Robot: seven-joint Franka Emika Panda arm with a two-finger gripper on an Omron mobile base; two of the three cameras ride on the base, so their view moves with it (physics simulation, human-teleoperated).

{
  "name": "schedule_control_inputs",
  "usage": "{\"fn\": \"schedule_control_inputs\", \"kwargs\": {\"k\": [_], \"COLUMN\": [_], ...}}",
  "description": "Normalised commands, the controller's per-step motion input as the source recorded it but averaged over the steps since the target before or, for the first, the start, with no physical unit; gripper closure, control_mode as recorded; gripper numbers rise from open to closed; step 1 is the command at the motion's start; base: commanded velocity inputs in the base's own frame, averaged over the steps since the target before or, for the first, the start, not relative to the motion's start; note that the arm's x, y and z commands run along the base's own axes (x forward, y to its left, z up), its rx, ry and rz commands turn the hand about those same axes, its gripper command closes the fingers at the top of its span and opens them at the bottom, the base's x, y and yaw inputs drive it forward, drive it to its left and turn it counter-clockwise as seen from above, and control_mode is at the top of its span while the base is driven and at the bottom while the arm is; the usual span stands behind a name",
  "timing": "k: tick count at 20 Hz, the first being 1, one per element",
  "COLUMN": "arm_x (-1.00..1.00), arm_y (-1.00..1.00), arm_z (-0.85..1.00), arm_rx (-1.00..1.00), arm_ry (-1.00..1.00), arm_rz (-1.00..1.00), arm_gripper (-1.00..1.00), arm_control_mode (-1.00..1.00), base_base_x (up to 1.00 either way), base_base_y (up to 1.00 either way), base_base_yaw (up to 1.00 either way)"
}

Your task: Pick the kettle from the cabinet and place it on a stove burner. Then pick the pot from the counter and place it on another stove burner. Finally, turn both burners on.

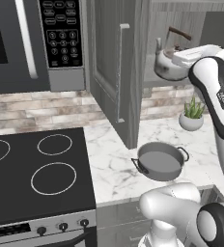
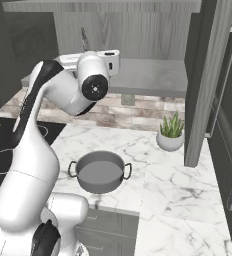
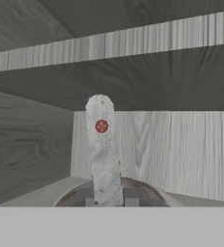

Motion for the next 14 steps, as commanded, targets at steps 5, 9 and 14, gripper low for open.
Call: {"fn": "schedule_control_inputs", "kwargs": {"k": [5, 9, 14], "arm_x": [-0.45, -0.48, -0.46], "arm_y": [0.01, 0.00, 0.01], "arm_z": [0.09, 0.07, 0.04], "arm_rx": [0.00, 0.00, 0.00], "arm_ry": [-0.01, 0.00, 0.00], "arm_rz": [0.00, 0.00, 0.00], "arm_gripper": [1.00, 1.00, 1.00], "arm_control_mode": [-1.00, -1.00, -1.00], "base_base_x": [0.00, 0.00, 0.00], "base_base_y": [0.00, 0.00, 0.00], "base_base_yaw": [0.00, 0.00, 0.00]}}
